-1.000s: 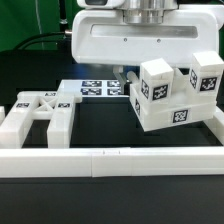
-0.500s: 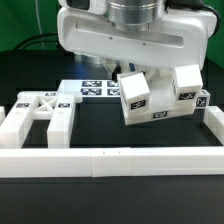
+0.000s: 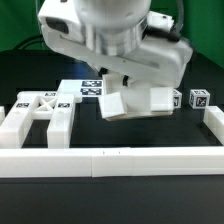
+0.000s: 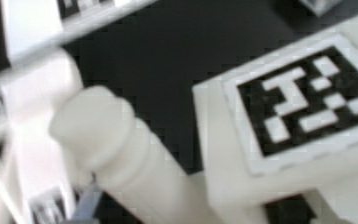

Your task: Assemble chair

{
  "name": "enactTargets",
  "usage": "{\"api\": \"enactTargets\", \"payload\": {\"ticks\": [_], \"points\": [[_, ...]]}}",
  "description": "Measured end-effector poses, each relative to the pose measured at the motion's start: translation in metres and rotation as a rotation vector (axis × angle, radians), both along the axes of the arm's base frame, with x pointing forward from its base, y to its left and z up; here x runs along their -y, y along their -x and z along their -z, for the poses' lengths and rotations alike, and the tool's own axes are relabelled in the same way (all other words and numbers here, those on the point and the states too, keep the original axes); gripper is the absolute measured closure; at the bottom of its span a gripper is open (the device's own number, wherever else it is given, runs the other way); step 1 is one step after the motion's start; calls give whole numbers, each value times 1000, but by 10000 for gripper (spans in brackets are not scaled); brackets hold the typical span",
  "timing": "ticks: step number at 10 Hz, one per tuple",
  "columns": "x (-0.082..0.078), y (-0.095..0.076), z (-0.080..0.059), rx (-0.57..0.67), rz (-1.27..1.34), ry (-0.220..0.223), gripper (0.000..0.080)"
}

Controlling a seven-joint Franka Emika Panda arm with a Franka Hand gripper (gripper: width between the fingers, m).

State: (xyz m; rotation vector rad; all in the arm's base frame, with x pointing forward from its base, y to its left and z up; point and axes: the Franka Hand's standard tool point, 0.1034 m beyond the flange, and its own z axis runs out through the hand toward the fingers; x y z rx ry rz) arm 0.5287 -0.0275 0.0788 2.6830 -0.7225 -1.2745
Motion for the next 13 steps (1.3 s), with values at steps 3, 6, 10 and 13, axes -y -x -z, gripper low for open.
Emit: {"api": "enactTargets", "payload": {"ticks": [3, 6, 10, 13], "points": [[6, -6, 8, -78, 18, 2, 490], [1, -11, 17, -42, 9, 4, 404], [-1, -16, 17, -29, -6, -3, 151], [8, -22, 12, -15, -2, -9, 151]]}}
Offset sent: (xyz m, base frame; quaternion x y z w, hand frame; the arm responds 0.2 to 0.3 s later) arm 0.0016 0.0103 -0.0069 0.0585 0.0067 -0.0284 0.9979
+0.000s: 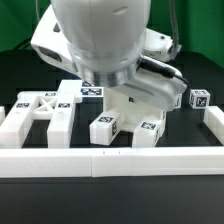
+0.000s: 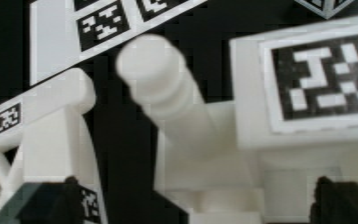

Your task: Assemble chair

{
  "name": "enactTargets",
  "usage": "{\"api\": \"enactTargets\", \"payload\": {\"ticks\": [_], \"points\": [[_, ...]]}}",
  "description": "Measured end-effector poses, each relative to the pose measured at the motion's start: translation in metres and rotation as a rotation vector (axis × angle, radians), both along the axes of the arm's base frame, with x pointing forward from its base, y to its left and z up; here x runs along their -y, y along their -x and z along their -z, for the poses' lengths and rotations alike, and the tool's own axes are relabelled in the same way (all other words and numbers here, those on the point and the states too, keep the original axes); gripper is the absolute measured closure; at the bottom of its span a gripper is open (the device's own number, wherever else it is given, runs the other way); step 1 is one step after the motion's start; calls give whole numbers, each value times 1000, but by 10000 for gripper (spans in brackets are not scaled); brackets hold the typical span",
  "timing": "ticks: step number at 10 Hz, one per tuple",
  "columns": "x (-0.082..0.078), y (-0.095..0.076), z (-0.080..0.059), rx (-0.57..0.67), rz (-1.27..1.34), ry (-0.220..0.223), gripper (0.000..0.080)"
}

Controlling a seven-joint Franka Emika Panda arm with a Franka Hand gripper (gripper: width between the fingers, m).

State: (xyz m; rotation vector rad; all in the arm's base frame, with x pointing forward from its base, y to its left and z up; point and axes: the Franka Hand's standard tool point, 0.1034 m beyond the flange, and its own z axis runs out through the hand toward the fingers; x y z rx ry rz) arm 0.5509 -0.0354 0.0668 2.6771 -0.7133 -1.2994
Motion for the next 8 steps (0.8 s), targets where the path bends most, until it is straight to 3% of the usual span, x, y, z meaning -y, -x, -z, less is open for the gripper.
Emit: {"api": "enactTargets", "payload": {"ticks": [5, 7, 8], "points": [[22, -10, -4, 55, 19, 4, 151], [18, -31, -6, 238, -20, 62, 151], [15, -30, -6, 298, -27, 72, 151]]}}
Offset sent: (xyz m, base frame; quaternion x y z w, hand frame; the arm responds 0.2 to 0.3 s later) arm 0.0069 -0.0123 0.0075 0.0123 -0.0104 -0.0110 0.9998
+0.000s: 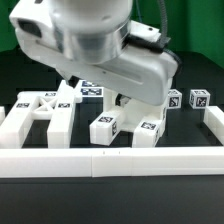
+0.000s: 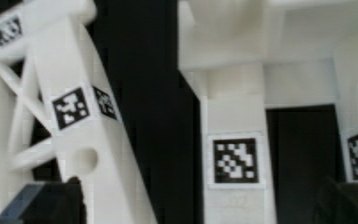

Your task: Assemble chair

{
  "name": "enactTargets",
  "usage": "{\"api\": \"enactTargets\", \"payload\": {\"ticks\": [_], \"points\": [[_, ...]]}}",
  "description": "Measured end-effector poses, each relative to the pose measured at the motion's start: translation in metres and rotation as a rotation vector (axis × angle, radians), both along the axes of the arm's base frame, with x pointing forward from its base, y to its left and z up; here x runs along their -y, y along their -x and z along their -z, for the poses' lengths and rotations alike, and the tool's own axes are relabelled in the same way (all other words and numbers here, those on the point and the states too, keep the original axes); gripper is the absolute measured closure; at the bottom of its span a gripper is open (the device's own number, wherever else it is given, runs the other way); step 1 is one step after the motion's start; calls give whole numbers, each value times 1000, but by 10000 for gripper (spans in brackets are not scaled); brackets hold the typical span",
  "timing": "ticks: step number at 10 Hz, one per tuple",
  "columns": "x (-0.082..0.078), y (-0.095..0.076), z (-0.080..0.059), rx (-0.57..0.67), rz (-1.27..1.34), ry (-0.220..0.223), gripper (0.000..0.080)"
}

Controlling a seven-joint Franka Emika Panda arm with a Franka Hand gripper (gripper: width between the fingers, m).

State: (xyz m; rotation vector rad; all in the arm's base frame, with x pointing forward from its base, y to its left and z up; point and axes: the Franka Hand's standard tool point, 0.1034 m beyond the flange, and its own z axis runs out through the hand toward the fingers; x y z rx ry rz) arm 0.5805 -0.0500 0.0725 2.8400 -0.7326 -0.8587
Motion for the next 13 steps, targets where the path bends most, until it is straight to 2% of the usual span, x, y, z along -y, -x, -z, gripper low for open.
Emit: {"api": "enactTargets", "payload": {"ticks": [1, 3, 4, 5, 7, 9, 11, 13], "points": [[0, -1, 0, 42, -2, 5, 151], [14, -21, -9, 263, -164, -49, 151], [24, -17, -11, 345, -254, -97, 151], [31, -17, -12, 414, -252, -71, 151], [33, -24, -11, 572, -276, 1, 151], [46, -23, -8, 700, -434, 42, 151], [61, -15, -4, 682, -547, 0, 151], [67, -10, 2, 687, -514, -6, 151]]}}
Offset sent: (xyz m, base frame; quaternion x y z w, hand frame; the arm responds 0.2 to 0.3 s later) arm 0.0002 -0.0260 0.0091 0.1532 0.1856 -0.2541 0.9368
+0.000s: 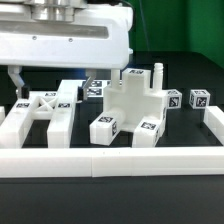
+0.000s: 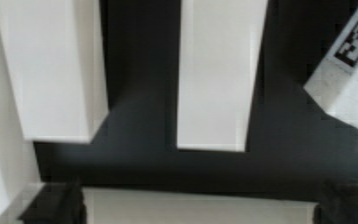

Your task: Assemble chair

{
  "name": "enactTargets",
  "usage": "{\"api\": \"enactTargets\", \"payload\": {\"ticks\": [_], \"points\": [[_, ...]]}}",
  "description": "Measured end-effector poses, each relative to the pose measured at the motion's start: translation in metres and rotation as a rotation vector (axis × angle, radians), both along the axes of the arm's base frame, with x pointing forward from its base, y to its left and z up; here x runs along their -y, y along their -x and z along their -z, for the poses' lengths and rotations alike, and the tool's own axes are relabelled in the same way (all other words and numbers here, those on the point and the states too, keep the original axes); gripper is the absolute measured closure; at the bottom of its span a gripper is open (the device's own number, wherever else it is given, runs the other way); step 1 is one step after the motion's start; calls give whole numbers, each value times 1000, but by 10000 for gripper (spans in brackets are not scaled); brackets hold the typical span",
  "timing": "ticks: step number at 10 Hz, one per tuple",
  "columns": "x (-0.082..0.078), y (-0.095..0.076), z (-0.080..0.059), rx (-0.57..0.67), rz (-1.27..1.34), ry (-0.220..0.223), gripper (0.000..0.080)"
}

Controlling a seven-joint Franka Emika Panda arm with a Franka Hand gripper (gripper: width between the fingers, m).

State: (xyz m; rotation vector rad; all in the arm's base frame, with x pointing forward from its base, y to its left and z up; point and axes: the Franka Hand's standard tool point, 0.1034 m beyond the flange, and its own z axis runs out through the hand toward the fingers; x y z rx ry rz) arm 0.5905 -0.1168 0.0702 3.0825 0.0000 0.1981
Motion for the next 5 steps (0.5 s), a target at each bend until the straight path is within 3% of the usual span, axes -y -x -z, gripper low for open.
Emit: {"api": "enactTargets", "payload": {"ticks": [3, 5], "points": [[0, 0, 0, -1, -1, 0, 151], [4, 6, -5, -80, 35, -89, 151]]}}
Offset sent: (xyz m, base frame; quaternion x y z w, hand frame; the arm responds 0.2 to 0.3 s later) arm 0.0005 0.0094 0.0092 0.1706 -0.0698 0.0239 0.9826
